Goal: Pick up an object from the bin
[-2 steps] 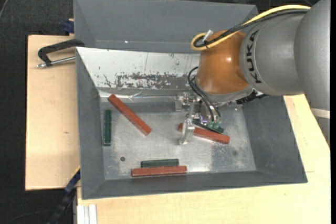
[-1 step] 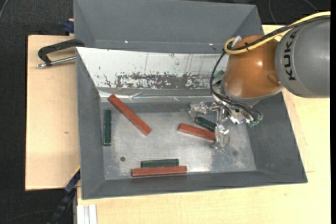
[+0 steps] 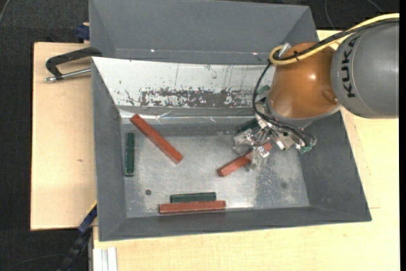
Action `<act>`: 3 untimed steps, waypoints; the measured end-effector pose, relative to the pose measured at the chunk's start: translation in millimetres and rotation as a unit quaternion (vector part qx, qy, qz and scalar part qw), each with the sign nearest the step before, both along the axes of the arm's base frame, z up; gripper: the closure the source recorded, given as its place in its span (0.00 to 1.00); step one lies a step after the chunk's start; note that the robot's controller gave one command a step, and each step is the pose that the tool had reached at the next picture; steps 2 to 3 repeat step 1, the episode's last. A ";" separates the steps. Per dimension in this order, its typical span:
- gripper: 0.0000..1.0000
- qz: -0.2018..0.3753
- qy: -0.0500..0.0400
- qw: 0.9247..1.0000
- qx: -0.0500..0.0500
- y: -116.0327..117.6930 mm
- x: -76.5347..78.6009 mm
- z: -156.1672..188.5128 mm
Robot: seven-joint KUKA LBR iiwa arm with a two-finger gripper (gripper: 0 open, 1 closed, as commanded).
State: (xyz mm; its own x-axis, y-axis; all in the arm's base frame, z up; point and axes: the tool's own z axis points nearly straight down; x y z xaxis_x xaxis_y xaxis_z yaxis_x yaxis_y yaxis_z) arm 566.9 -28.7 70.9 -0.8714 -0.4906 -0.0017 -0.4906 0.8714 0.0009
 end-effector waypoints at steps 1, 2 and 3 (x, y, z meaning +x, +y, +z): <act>1.00 0.052 -0.006 0.999 -0.001 -7.7 -20.9 133.0; 1.00 0.052 -0.006 0.999 -0.001 -7.7 -20.9 133.0; 1.00 0.052 -0.006 0.999 -0.001 -7.7 -20.9 133.0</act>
Offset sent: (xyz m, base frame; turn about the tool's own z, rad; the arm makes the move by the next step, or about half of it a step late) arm -0.0234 -0.0081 0.1273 -0.1063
